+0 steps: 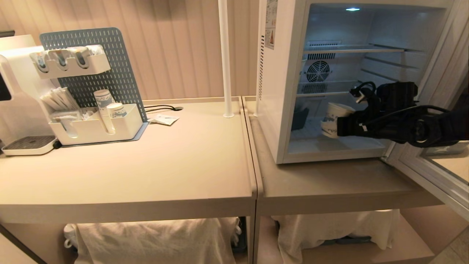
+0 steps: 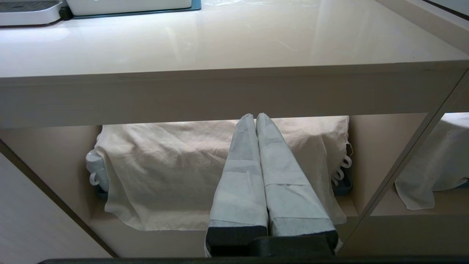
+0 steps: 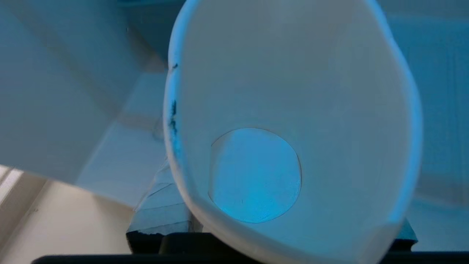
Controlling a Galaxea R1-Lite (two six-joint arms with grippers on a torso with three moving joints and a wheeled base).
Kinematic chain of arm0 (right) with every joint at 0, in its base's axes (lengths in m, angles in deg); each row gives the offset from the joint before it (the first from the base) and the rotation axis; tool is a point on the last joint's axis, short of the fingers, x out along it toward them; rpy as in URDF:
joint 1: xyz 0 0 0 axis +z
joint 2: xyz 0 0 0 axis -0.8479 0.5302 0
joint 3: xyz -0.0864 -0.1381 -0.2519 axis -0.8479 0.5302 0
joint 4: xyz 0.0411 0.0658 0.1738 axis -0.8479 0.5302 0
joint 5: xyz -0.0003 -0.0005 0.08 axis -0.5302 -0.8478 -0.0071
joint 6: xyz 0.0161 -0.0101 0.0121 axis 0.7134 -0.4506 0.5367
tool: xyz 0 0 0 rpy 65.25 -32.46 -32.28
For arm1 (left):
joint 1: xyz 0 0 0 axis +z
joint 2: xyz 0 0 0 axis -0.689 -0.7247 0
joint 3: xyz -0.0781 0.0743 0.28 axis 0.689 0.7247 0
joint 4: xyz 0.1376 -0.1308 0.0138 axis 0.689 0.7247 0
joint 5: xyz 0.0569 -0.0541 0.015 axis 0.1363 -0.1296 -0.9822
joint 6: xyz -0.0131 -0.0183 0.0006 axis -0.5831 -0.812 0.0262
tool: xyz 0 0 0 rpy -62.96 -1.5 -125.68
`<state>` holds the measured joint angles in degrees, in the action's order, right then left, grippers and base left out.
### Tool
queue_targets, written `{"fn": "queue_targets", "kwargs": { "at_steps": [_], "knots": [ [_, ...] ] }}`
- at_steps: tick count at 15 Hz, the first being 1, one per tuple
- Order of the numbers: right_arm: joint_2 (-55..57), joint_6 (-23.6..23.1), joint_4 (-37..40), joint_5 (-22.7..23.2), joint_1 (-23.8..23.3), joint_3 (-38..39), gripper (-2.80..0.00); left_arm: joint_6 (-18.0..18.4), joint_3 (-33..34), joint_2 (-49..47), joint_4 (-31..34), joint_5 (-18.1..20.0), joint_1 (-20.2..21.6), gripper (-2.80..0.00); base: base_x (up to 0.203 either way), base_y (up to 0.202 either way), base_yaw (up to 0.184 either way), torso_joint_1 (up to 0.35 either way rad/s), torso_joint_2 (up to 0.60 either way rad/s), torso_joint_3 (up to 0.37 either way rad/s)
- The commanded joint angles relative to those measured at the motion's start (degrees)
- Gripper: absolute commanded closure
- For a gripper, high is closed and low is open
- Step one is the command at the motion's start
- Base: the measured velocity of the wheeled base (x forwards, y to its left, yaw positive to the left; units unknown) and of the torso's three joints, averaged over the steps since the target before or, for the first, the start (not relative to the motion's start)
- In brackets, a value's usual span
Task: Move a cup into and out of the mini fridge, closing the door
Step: Put the paper cup in the freezer
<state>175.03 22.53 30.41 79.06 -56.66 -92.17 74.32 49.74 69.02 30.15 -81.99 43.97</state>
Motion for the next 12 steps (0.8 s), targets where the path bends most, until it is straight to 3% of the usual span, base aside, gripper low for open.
{"fn": "queue_targets", "kwargs": {
  "at_steps": [1, 4, 8, 12],
  "knots": [
    [1.69, -2.22, -2.53, 0.09, 0.26, -0.1, 0.0, -0.01, 0.02, -0.01, -0.01, 0.0, 0.02, 0.0, 0.0, 0.0, 0.0, 0.0, 0.0, 0.0],
    [2.81, -8.38, -6.88, 0.1, 0.27, 0.05, 0.0, -0.01, 0.0, 0.01, -0.01, 0.0, 0.02, 0.0, 0.0, 0.0, 0.0, 0.0, 0.0, 0.0],
    [3.8, -12.87, -7.5, 0.02, 0.27, -0.05, 0.0, -0.01, 0.09, -0.07, -0.01, 0.0, 0.02, 0.0, 0.0, 0.0, 0.0, 0.0, 0.0, 0.0],
    [4.8, -13.13, -7.25, -1.23, 0.26, 0.03, 0.0, -0.01, 0.0, -0.01, -0.01, 0.0, 0.02, 0.0, 0.0, 0.0, 0.0, 0.0, 0.0, 0.0]
  ]
}}
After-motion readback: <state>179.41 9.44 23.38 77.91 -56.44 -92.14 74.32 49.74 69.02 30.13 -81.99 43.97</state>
